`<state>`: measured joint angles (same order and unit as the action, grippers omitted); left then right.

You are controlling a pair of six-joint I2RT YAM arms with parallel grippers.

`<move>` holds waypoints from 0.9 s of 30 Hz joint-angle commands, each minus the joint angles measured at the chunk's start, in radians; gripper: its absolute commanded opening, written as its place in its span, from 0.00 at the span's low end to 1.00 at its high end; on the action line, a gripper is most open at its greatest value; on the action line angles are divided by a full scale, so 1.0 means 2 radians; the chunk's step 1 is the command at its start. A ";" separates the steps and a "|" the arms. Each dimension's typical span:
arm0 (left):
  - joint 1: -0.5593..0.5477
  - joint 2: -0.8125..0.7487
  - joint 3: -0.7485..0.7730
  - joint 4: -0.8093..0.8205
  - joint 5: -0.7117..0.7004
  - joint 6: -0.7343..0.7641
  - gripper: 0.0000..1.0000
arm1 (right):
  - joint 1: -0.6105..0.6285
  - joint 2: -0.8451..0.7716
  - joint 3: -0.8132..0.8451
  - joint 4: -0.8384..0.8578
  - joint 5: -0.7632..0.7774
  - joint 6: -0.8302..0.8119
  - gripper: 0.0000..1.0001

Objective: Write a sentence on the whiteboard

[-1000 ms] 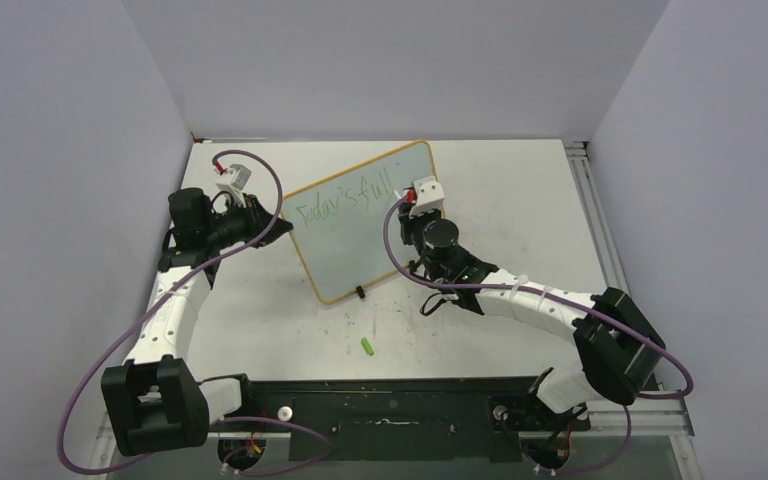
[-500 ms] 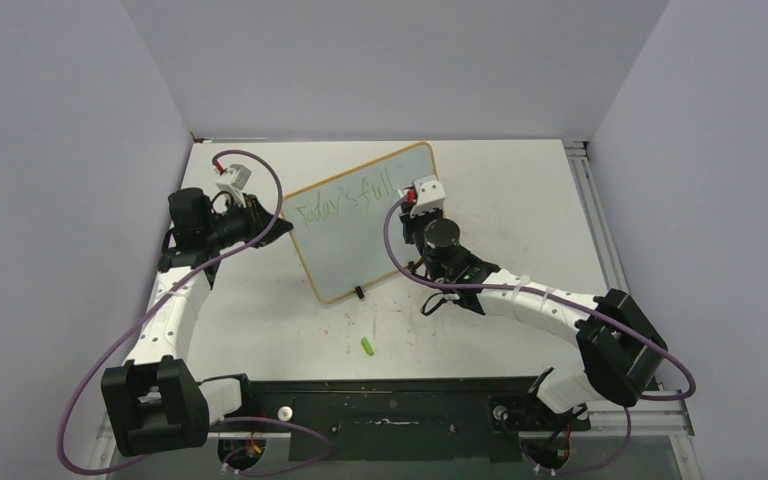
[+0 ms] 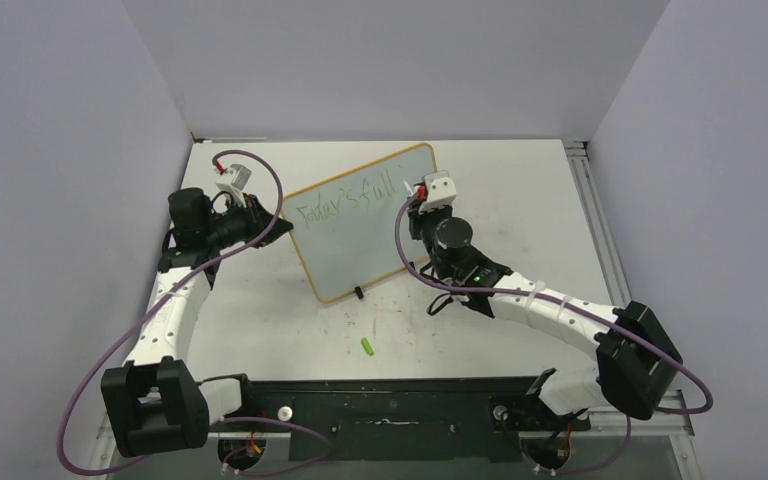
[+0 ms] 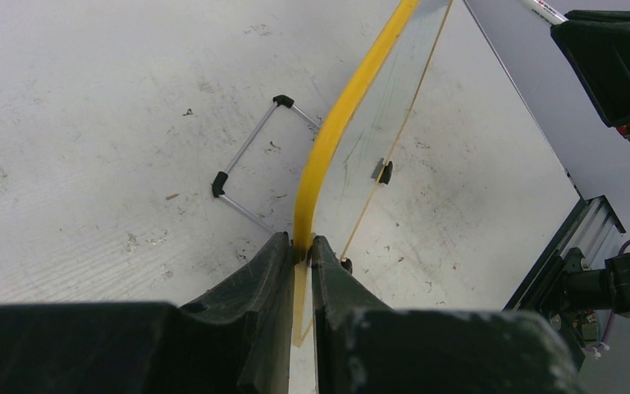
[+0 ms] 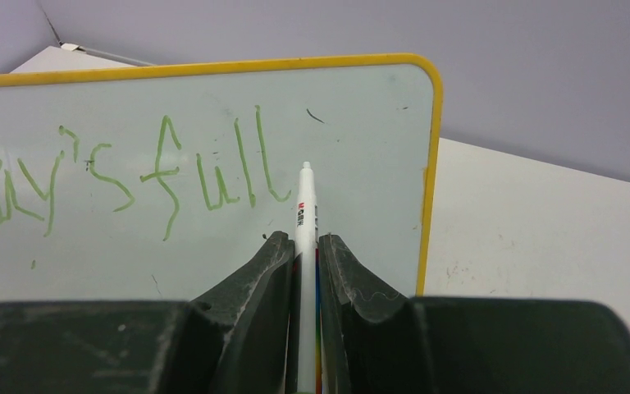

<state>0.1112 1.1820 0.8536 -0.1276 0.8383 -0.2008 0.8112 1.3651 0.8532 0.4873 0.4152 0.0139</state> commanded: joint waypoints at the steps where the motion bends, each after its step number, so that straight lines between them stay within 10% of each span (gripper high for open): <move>1: 0.001 -0.012 0.008 0.017 -0.008 0.003 0.00 | -0.003 -0.032 0.017 -0.004 0.001 -0.003 0.05; 27: -0.006 -0.004 0.012 0.000 -0.021 0.017 0.00 | -0.133 -0.055 -0.004 -0.026 -0.238 0.059 0.05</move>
<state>0.1040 1.1812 0.8536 -0.1280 0.8333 -0.1928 0.5556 1.2430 0.8333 0.3882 0.0437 0.1066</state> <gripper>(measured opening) 0.095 0.158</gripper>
